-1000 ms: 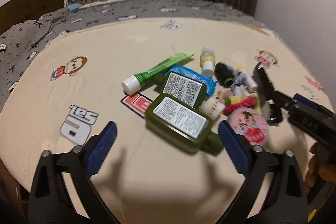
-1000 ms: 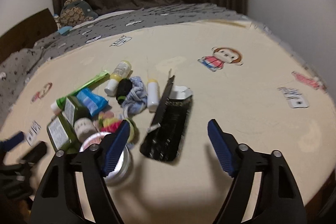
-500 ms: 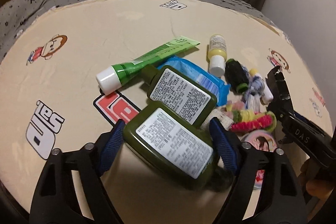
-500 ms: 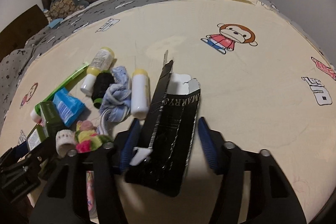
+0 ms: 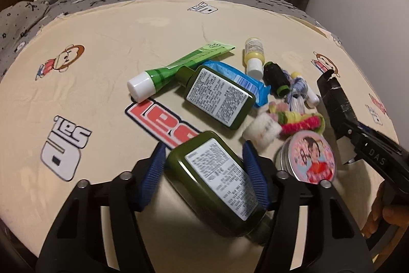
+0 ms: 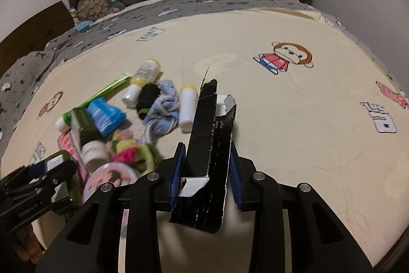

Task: Collect trash
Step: 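Grasp the black box with the right tool while the left tool grasps a green bottle, then lower both held items past the bed edge and open both tools over the bin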

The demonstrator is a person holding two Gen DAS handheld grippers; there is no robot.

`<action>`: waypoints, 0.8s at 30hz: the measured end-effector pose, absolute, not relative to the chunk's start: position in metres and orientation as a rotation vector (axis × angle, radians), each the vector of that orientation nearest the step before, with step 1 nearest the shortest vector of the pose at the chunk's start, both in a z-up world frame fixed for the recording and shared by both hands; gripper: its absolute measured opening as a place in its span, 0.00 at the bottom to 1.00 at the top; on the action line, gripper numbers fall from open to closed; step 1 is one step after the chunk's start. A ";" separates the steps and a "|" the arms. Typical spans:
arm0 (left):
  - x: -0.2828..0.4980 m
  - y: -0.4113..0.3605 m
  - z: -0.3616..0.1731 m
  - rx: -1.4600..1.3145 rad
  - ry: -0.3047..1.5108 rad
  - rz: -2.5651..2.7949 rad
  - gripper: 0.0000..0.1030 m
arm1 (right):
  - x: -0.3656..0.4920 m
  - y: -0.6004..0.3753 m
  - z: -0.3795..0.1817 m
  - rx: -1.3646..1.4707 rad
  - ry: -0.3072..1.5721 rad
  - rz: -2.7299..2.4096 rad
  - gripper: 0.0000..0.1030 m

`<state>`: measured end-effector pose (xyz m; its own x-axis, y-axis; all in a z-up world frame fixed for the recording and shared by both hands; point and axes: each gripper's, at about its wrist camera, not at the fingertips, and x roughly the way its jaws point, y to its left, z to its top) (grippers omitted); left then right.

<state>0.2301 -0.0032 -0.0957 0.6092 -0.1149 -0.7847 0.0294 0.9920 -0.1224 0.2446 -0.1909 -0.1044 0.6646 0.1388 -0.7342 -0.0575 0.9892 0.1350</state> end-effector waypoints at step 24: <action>0.177 -0.033 -0.123 -0.044 1.012 -0.079 0.79 | 0.160 -0.184 -0.084 0.075 0.763 0.228 0.32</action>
